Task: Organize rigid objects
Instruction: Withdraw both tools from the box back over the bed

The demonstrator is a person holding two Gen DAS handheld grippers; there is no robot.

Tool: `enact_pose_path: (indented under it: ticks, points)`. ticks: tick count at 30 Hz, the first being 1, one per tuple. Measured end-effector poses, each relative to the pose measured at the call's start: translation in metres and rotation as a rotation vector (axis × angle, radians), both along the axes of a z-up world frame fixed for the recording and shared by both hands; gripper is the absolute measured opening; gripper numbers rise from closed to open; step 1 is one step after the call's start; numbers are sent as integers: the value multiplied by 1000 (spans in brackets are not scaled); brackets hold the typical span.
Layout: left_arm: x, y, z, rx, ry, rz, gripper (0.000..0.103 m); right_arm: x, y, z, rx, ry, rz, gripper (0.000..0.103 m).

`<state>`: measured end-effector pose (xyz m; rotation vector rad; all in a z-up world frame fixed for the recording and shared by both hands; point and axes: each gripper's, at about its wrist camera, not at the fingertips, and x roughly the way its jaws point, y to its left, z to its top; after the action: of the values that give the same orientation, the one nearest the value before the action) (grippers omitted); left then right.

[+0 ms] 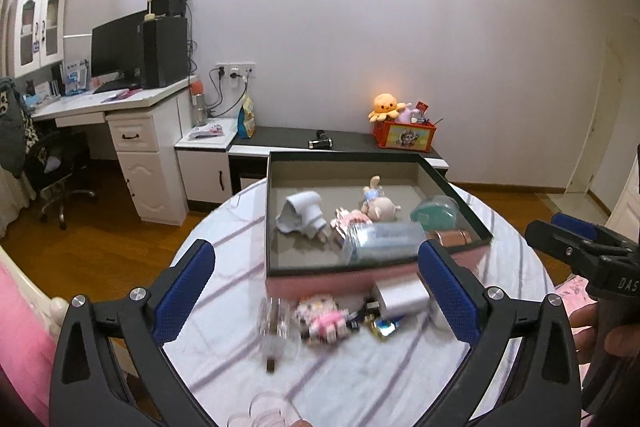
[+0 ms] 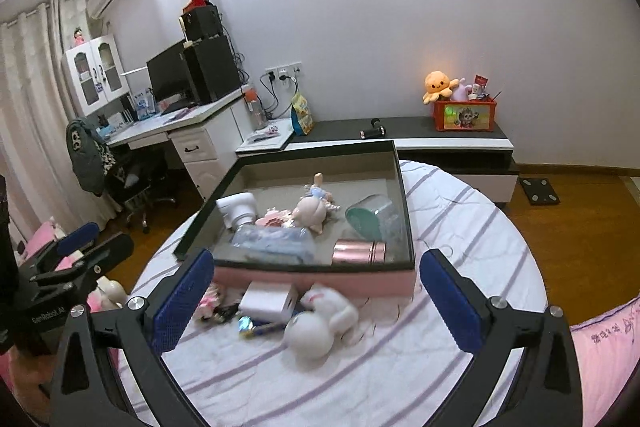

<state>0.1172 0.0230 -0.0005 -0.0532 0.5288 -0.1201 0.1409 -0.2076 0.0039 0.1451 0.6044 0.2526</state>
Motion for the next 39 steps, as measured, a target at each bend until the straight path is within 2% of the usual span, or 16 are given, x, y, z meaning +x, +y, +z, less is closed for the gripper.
enact_pose_path:
  ticks: [10, 19, 39]
  points:
    - [-57, 1, -12, -10, -13, 45, 103, -59, 0, 3, -27, -56, -73, 103]
    - [-81, -3, -19, -11, -13, 50, 103, -92, 10, -3, -56, -71, -88, 103]
    - [-83, 2, -31, -17, 12, 74, 103, -96, 17, -15, -96, -45, -104, 103]
